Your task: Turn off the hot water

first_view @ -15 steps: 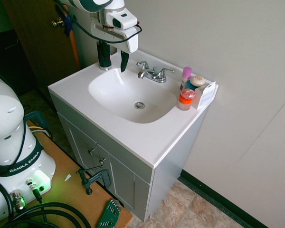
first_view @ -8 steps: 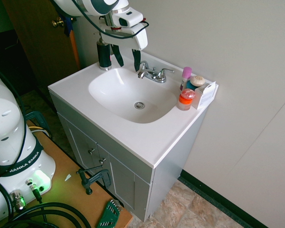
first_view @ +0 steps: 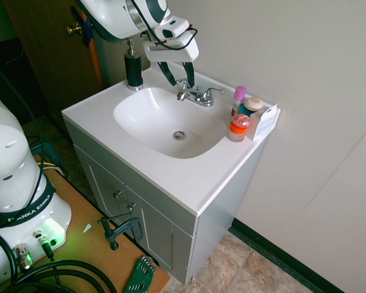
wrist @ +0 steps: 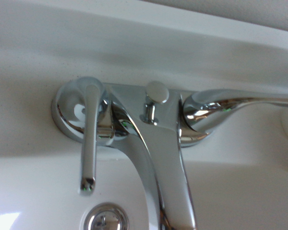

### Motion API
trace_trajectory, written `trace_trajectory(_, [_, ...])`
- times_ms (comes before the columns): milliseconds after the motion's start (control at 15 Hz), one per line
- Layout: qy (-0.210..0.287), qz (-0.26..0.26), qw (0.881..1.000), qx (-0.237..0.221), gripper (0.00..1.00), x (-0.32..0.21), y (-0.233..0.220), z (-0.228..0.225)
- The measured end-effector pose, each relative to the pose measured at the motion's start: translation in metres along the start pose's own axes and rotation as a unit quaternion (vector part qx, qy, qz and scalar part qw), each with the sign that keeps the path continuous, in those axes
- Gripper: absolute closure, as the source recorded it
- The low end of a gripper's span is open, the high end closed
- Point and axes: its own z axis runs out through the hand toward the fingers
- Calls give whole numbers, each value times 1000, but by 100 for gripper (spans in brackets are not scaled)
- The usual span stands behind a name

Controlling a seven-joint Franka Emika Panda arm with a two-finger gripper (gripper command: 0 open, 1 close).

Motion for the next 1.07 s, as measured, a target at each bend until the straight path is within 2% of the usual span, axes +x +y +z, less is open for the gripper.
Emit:
trace_trajectory(800, [10, -14, 999, 28, 0, -5, -76, 22])
trace_trajectory(1067, [11, -7, 999, 32, 0, -2, -69, 26])
